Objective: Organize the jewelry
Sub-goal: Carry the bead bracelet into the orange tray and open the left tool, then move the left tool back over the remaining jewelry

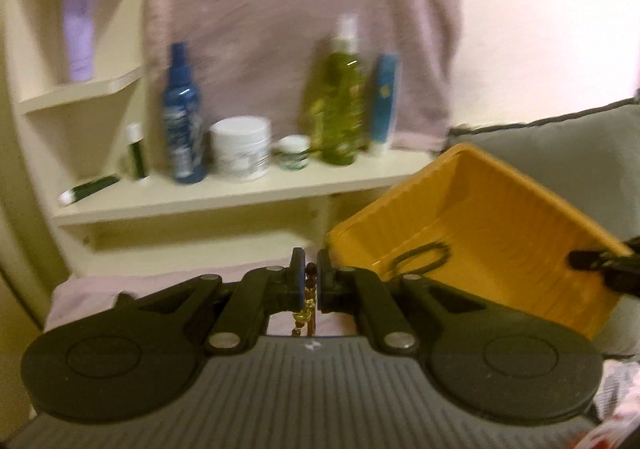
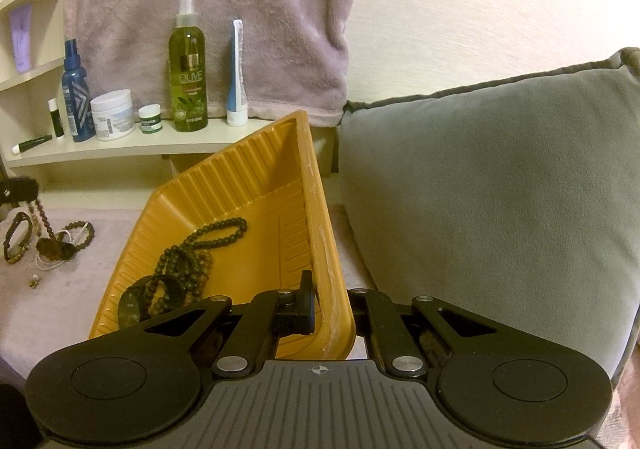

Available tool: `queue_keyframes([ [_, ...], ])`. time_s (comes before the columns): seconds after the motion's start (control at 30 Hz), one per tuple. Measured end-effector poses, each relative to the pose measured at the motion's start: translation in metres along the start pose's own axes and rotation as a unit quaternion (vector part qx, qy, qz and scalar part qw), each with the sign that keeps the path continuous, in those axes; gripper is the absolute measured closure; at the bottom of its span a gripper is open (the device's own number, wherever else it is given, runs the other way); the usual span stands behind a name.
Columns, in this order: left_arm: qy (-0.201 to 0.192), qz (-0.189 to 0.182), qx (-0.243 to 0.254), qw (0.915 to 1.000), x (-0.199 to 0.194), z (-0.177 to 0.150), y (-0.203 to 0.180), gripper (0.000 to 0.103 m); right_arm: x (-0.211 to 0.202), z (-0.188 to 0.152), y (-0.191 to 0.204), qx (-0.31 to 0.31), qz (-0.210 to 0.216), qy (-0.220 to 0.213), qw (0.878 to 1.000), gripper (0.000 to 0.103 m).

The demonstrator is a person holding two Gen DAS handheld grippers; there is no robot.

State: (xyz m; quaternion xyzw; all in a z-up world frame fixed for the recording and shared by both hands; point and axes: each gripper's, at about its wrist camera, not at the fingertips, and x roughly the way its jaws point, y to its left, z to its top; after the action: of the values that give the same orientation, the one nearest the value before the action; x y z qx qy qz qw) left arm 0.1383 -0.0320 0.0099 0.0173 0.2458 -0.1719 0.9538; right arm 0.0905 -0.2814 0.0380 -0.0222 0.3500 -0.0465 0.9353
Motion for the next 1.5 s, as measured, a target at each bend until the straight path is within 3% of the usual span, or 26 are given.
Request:
queue_keyframes([
  [0.43,-0.012,-0.116,0.03,0.9928,0.015,0.022,-0.074,0.099,-0.001,0.0,0.001,0.002,0.0,0.001,1.0,0.097],
  [0.7,0.019,-0.143,0.042,0.9887,0.027,0.006,-0.093,0.099,-0.001,0.001,0.001,0.002,0.0,0.001,1.0,0.097],
  [0.97,0.048,-0.142,0.05,0.9874,0.034,-0.008,-0.097,0.097,-0.001,0.001,0.0,0.003,0.0,0.001,1.0,0.097],
  [1.2,0.041,-0.125,0.033,0.9908,0.028,-0.008,-0.084,0.095,-0.001,0.001,0.0,0.003,0.0,0.001,1.0,0.097],
  [1.3,0.032,-0.1,0.009,0.9945,0.022,-0.006,-0.065,0.092,-0.001,0.001,-0.001,0.004,0.0,0.002,1.0,0.097],
  [1.5,0.019,-0.008,-0.026,0.9994,0.011,-0.01,-0.011,0.091,-0.001,0.001,-0.001,0.004,0.0,0.002,1.0,0.097],
])
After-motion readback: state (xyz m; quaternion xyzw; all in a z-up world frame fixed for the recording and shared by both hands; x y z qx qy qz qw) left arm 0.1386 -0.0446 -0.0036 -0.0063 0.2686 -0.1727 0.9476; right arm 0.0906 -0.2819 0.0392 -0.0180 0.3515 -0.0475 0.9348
